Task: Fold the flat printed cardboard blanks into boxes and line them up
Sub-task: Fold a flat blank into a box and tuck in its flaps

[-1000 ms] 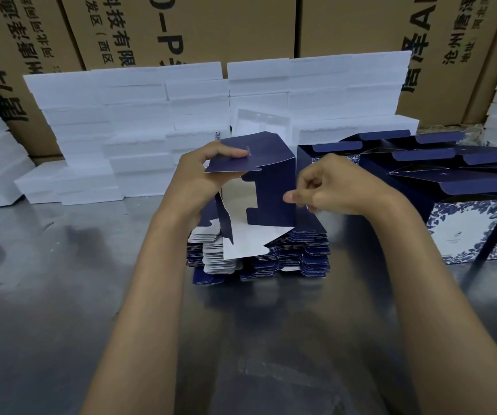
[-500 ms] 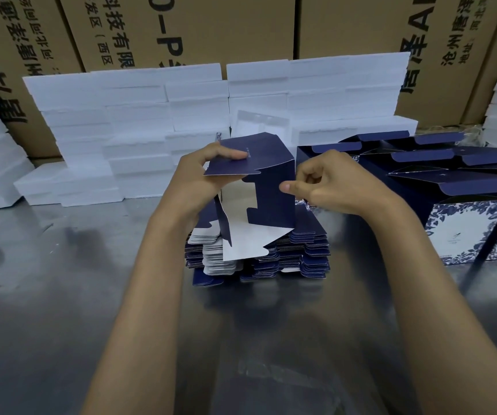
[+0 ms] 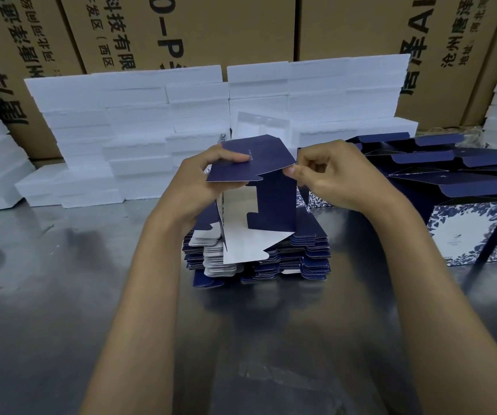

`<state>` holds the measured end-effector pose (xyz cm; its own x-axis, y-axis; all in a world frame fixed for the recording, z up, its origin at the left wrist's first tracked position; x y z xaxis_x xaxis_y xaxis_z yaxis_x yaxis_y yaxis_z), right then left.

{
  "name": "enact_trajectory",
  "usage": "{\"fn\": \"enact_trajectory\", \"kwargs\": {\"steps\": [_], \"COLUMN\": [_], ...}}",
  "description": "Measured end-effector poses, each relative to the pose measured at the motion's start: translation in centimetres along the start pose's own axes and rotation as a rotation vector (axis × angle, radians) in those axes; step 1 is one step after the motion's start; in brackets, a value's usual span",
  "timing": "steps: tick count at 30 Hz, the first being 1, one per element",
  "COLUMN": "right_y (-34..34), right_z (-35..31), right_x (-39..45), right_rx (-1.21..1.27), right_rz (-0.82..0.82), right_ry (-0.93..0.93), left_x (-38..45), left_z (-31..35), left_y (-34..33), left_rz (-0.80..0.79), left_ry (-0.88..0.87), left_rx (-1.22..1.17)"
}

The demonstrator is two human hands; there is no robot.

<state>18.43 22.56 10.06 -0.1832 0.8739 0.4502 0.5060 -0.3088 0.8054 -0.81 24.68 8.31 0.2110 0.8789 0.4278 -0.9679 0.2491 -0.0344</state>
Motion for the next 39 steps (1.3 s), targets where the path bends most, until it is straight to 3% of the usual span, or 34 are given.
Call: {"fn": "enact_trajectory", "kwargs": {"steps": [3, 6, 7, 11, 13, 16, 26, 28, 32, 39], "right_y": [1.1, 4.7, 4.8, -1.1, -2.6, -2.7, -2.3, -2.2, -2.2, -3.2], "right_z": [0.3, -0.7, -1.3, -2.2, -1.9, -1.4, -0.7, -0.5, -1.5, -0.7], "right_x": [-0.2, -0.4, -0.4, 0.5, 0.4, 0.5, 1.0, 1.0, 1.1, 1.2], "right_rx": [0.021, 0.182, 0.239, 0.135, 0.111, 0.155, 0.219, 0.232, 0.295, 0.508], "right_rz": [-0.014, 0.292, 0.318, -0.042, -0.104, -0.074, 0.164, 0.208, 0.240, 0.177], "right_ry": [-0.022, -0.001, 0.011, 0.033, 0.073, 0.083, 0.061, 0.041, 0.102, -0.006], "left_x": [0.0, 0.1, 0.0, -0.5, -1.1, -1.9, -1.8, -1.3, 0.0, 0.4], "left_z": [0.0, 0.1, 0.1, 0.1, -0.6, -1.3, -0.5, -0.1, 0.9, 0.2], "left_y": [0.0, -0.5, -0.8, -1.4, -1.3, -1.2, -2.2, -1.9, -0.8, -0.4], "left_rz": [-0.018, -0.050, -0.065, -0.175, -0.256, -0.303, -0.323, -0.270, -0.009, 0.112], "left_ry": [-0.011, -0.032, -0.036, 0.001, 0.110, 0.239, 0.163, 0.107, -0.065, -0.090], "left_rx": [0.014, 0.028, 0.033, 0.124, 0.245, 0.299, 0.177, 0.161, 0.068, -0.015]}}
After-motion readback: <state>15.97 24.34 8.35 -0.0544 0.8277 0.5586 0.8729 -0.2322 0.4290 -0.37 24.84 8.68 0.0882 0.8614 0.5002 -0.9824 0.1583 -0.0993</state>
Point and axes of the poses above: each hand's wrist, its own x-axis towards the middle knuckle, its own y-axis out of the back of the hand, z = x × y, the point moved 10 cm from there along x, towards the middle knuckle, and after that the axes turned 15 degrees about -x, right-handed, at the moved point
